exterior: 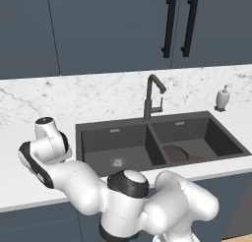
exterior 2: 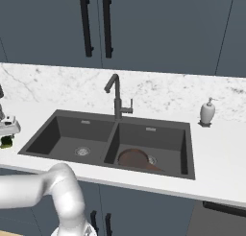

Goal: Pick the pan and sponge and place them into the sink. Then turn on the water.

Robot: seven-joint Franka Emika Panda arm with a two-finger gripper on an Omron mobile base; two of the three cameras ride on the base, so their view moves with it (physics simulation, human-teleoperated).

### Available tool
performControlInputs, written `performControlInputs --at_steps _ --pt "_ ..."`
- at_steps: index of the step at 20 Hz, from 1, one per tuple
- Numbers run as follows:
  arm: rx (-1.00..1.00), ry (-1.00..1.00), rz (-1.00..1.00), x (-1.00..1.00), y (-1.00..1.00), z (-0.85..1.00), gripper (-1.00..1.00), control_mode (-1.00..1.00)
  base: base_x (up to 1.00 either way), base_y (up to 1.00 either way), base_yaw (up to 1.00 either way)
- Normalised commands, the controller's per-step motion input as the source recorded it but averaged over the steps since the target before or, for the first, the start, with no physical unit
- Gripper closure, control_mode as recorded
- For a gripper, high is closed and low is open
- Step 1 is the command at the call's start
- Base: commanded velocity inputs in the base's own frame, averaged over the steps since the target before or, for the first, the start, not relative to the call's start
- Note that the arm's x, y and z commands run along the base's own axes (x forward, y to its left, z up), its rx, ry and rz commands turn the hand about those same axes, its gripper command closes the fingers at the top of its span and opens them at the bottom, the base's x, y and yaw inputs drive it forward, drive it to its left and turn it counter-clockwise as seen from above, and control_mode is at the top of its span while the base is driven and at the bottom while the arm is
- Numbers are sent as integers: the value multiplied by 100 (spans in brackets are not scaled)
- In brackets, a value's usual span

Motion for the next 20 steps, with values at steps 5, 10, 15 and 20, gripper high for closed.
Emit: performControlInputs --at_steps 5,10,15,20 --pt "-2 0 1 14 0 -26 -100 -100 0 0 0" --pt "-3 0 1 8 1 -29 -100 -100 0 0 0" --pt "-7 0 1 7 14 -39 -100 -100 0 0 0" --pt "-10 0 3 1 26 -53 100 -100 0 0 0"
